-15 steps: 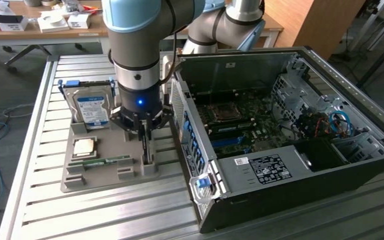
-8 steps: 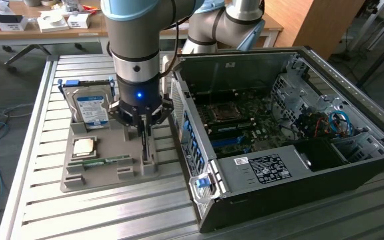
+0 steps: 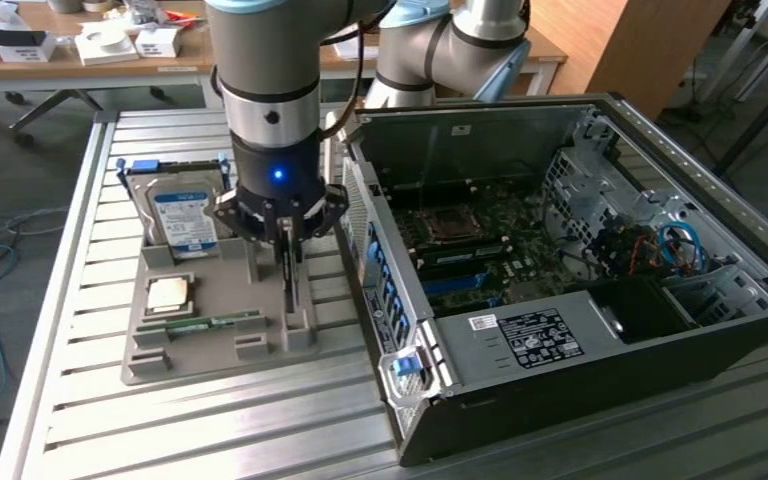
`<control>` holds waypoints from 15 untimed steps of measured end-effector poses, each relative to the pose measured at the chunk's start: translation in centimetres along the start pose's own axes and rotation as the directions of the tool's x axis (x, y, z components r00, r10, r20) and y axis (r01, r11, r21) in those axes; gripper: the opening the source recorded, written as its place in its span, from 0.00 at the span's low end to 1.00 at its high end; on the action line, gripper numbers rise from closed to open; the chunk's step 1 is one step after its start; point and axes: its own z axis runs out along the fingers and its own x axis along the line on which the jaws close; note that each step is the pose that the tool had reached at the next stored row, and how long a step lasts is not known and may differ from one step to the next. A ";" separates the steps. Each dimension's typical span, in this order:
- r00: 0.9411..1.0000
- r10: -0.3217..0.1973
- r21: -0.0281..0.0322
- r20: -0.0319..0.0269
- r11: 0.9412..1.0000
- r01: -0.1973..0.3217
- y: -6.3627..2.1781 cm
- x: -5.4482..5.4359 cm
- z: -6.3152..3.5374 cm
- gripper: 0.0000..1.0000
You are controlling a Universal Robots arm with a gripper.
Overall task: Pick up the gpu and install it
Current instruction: 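Pick up the gpu and move the gpu toward the slot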
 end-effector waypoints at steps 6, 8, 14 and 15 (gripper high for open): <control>1.000 0.000 0.000 0.000 1.000 0.000 0.06 0.0 -1.53 0.27; 1.000 0.000 0.000 0.000 1.000 0.000 0.09 0.0 -2.07 0.27; 1.000 -0.002 0.000 0.000 1.000 0.002 0.15 -0.1 -3.66 0.27; 1.000 -0.002 0.000 0.000 1.000 0.002 0.17 -0.1 -3.92 0.27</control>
